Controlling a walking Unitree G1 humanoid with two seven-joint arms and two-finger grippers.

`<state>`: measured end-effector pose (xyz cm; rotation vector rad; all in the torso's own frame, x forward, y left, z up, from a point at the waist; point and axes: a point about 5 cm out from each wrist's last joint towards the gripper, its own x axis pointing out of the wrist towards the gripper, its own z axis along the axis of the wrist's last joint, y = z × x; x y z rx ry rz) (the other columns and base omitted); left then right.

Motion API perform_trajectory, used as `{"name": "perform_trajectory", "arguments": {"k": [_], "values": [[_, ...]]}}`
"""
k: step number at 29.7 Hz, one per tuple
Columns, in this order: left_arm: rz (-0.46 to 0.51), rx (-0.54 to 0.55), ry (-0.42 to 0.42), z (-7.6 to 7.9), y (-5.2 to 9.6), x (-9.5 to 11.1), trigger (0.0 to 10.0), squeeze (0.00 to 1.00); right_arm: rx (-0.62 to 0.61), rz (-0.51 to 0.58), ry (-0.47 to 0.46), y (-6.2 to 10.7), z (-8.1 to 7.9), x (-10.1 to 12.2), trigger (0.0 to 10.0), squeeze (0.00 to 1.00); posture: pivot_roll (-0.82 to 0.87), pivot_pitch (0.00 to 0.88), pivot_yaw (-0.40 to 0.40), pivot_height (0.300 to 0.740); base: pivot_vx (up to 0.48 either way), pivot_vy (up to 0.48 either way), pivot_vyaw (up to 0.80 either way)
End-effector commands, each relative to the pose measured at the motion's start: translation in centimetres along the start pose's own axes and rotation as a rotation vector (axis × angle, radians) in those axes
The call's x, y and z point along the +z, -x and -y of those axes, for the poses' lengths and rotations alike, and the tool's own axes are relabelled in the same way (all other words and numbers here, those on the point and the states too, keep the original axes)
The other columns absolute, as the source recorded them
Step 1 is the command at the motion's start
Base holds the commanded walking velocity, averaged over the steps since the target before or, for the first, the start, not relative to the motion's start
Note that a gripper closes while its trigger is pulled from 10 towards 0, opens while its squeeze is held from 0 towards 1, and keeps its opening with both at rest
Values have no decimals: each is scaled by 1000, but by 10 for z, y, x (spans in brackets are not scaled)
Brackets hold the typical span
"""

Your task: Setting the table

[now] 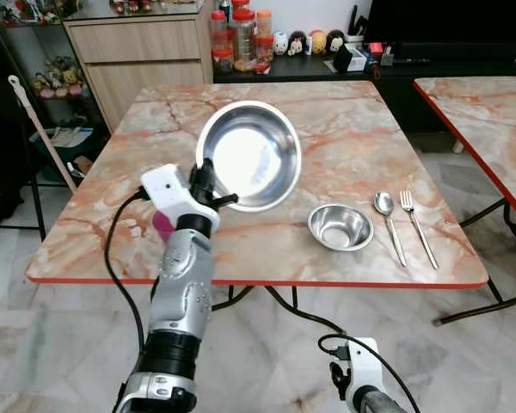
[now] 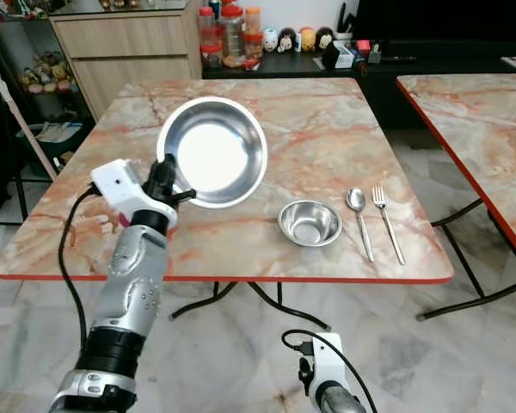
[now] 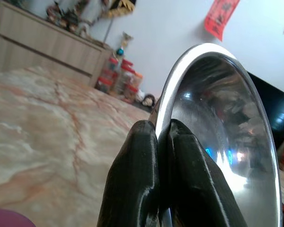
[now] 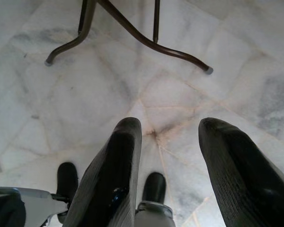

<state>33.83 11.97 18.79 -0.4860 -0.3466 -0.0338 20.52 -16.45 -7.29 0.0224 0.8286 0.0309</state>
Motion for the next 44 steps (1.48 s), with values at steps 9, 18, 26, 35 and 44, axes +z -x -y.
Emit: {"name": "perform_trajectory", "arguments": {"k": [9,18,26,35,44], "values": [[66,16,-26,-1,-2,10,10000,0,9,18,16,-2,-1,7,10000,0,80,0,-25,740,0,0,0],[78,41,-34,-5,-5,13,10000,0,-6,16,-3,-1,2,5,10000,0,81,0,-25,740,0,-160,0],[76,65,-42,-9,-5,13,10000,0,-10,13,-11,-1,2,4,10000,0,80,0,-23,740,0,0,0],[50,98,-124,-20,-8,14,10000,0,-14,21,-25,-2,0,7,10000,0,80,0,-17,740,0,-474,0],[26,116,-70,-20,-9,11,10000,0,-18,15,-29,-2,1,6,10000,0,83,0,-18,740,0,-157,0]]}}
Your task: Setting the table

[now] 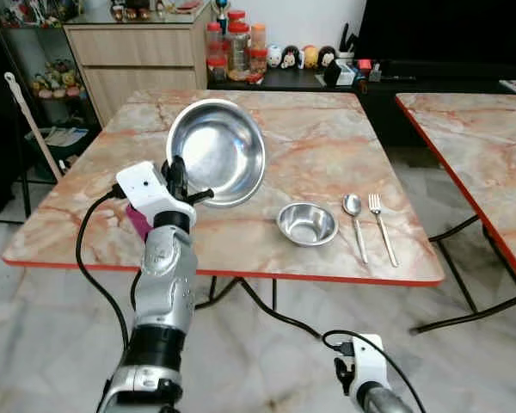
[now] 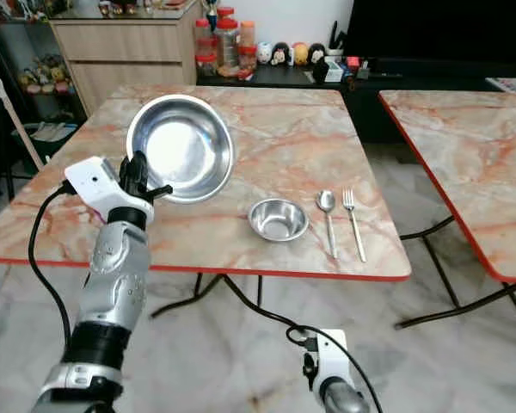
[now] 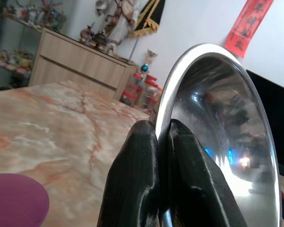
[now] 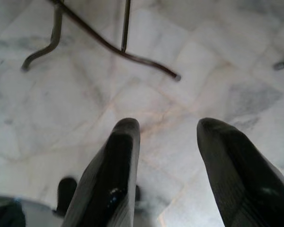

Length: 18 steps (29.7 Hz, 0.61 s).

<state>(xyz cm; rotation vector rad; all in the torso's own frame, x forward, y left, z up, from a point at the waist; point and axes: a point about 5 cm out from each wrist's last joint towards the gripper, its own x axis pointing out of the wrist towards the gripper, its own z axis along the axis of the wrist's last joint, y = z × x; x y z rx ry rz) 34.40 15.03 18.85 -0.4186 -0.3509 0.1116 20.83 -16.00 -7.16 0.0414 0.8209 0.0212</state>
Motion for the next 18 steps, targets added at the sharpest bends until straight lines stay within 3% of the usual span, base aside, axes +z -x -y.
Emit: {"name": "perform_trajectory", "arguments": {"k": [1,8,18], "values": [[-13,-5,21,7,-1,-2,10000,0,-17,7,-8,0,5,3,10000,0,82,0,-17,740,0,0,0],[-22,8,30,5,2,-5,10000,0,-19,6,-15,0,5,2,10000,0,77,0,-14,740,0,0,0],[-73,51,-1,-11,9,-16,10000,0,-23,-3,-16,1,7,-3,10000,0,79,0,-11,740,0,-456,0]]}}
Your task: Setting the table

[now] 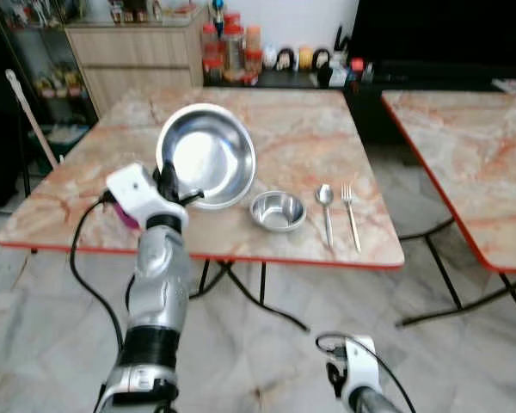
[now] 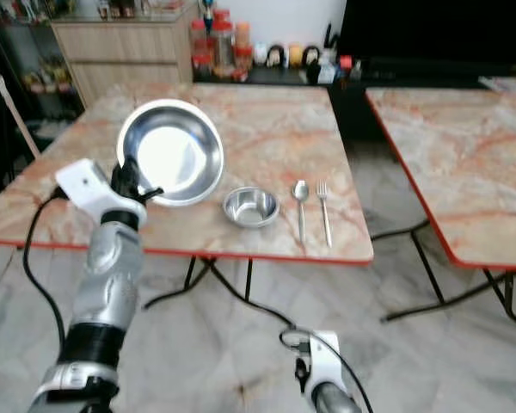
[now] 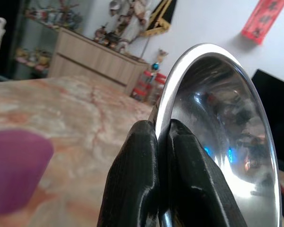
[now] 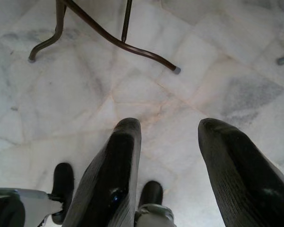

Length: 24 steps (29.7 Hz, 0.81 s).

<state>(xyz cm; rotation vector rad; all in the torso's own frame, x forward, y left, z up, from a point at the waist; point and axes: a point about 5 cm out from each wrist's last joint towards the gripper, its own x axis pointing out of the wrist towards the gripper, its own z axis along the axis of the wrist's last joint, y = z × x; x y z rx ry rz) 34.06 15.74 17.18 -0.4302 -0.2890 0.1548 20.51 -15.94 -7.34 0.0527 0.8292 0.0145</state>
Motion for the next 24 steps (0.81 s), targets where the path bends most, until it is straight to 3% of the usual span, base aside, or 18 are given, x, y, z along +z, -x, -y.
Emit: {"name": "perform_trajectory", "arguments": {"k": [1,4,14,24], "values": [[-30,3,-17,-1,3,-7,10000,0,-21,5,-4,1,7,1,10000,0,78,0,-10,740,0,-472,0],[-48,36,-53,-17,7,-11,10000,0,-20,7,-7,1,7,1,10000,0,79,0,-9,740,0,-472,0],[-15,71,-55,-28,8,-4,10000,0,-13,8,-4,0,5,1,10000,0,86,0,-8,740,0,-472,0],[-2,91,-62,-45,25,-10,10000,0,-13,14,-2,0,6,2,10000,0,85,0,-11,740,0,-470,0]]}}
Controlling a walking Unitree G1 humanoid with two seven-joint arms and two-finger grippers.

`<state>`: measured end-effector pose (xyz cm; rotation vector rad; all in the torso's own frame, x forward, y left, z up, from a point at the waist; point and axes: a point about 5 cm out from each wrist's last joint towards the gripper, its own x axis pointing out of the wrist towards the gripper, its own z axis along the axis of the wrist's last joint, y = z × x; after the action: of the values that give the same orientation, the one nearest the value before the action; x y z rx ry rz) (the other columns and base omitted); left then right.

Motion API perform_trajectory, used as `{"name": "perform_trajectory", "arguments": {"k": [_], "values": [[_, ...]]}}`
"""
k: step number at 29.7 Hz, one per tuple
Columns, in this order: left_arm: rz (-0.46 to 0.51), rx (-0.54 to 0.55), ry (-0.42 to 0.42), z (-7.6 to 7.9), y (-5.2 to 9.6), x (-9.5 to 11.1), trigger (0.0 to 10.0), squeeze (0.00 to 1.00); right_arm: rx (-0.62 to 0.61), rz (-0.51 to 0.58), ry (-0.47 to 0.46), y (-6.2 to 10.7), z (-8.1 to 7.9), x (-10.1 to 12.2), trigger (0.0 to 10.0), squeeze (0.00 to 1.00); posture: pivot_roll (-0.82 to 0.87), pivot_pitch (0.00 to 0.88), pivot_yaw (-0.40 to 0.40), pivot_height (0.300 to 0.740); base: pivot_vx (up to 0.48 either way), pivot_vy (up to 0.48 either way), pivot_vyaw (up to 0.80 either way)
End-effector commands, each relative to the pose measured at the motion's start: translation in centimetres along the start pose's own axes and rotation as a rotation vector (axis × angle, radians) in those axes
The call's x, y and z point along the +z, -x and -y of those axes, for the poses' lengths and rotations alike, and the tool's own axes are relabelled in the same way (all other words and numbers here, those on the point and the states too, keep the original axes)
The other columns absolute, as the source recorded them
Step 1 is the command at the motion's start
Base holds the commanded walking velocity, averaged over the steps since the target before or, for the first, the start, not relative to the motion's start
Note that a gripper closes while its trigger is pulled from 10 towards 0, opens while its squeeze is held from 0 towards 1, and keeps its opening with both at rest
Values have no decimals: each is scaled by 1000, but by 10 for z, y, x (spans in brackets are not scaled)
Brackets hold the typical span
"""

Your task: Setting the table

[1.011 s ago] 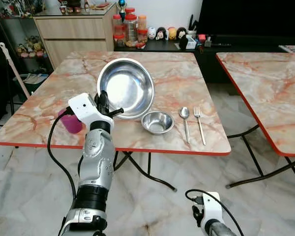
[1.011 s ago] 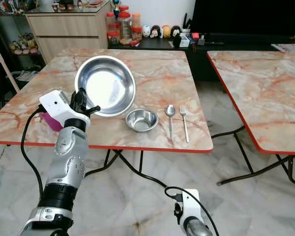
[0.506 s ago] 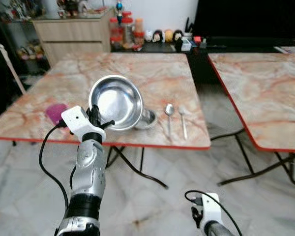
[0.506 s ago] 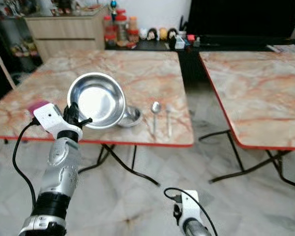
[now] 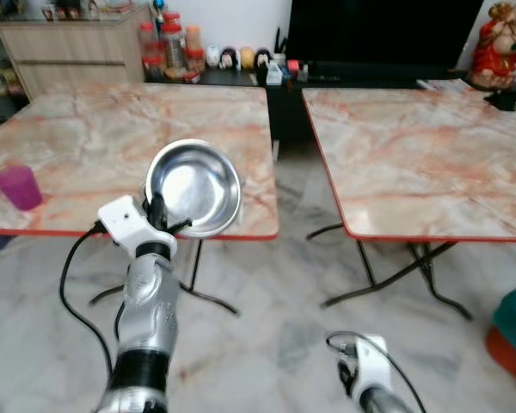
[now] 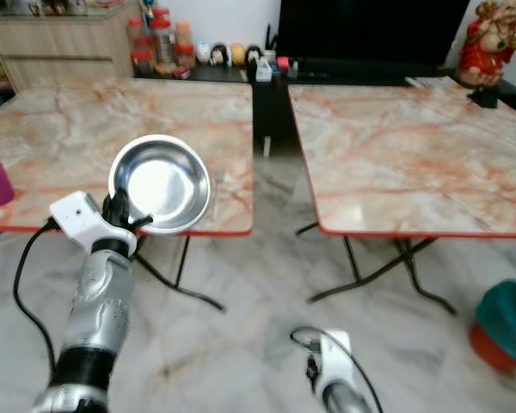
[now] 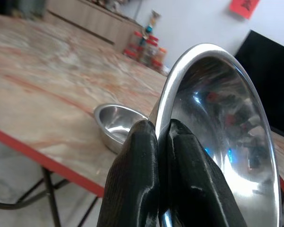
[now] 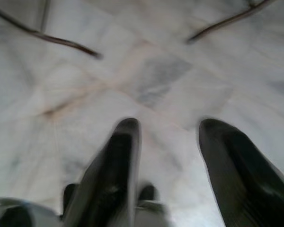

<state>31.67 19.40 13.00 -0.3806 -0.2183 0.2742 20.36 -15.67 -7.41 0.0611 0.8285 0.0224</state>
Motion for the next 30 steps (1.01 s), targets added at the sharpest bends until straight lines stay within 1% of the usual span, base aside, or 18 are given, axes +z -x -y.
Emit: {"name": "perform_trajectory", "arguments": {"k": [1,4,5,7,8,10,12,17,18,20,21,22,24,25,27,28,29,30], "values": [[38,-30,11,7,1,5,10000,0,-23,14,3,0,9,4,10000,0,85,0,-11,740,0,-469,0],[38,1,23,-4,6,1,10000,0,-22,14,5,0,9,4,10000,0,88,0,-13,740,0,-469,0],[24,12,9,-9,9,-3,10000,0,-22,14,4,0,9,4,10000,0,88,0,-14,740,0,-465,0],[-29,61,-36,-31,19,-18,10000,0,-22,15,3,0,9,5,10000,0,88,0,-14,740,0,-465,0],[-29,61,-36,-31,19,-18,10000,0,-22,15,3,0,9,5,10000,0,88,0,-14,740,0,-465,0],[-69,102,-55,-48,29,-28,10000,0,-22,15,0,0,9,5,10000,0,88,0,-14,740,0,-465,0],[-99,122,-86,-59,37,-34,10000,0,-24,15,-2,0,9,4,10000,0,87,0,-11,740,0,-465,0],[-122,134,-102,-66,43,-40,10000,0,-25,13,-3,0,10,4,10000,0,92,0,-12,740,0,-464,0],[-213,154,-132,-77,51,-55,10000,0,-24,12,-3,0,9,3,10000,0,99,0,-13,740,0,0,0],[-400,178,-153,-94,69,-83,10000,0,-20,9,-3,0,8,3,10000,0,100,0,-13,740,0,0,0],[-528,191,-180,-104,83,-100,10000,0,-18,8,-2,0,7,3,10000,0,98,0,-13,740,0,0,0],[-562,198,-196,-107,87,-104,10000,0,-18,8,-2,0,7,3,10000,0,96,0,-12,740,0,0,0],[-667,217,-220,-117,105,-117,10000,0,-17,8,-4,0,6,4,10000,0,94,0,-12,740,0,0,0],[-667,217,-220,-117,105,-117,10000,0,-17,8,-4,0,6,4,10000,0,94,0,-12,740,0,0,0],[-744,216,-247,-124,121,-125,10000,0,-18,10,-4,-1,6,5,10000,0,89,0,-12,740,0,0,0],[-761,216,-241,-126,125,-127,10000,0,-18,10,-5,-1,6,5,10000,0,89,0,-12,740,0,0,0],[-796,215,-248,-128,133,-130,10000,0,-18,10,-5,-1,6,5,10000,0,89,0,-13,740,337,0,0],[-815,217,-257,-130,136,-132,10000,0,-18,10,-4,-1,6,5,10000,0,88,0,-12,740,480,0,0]]}}
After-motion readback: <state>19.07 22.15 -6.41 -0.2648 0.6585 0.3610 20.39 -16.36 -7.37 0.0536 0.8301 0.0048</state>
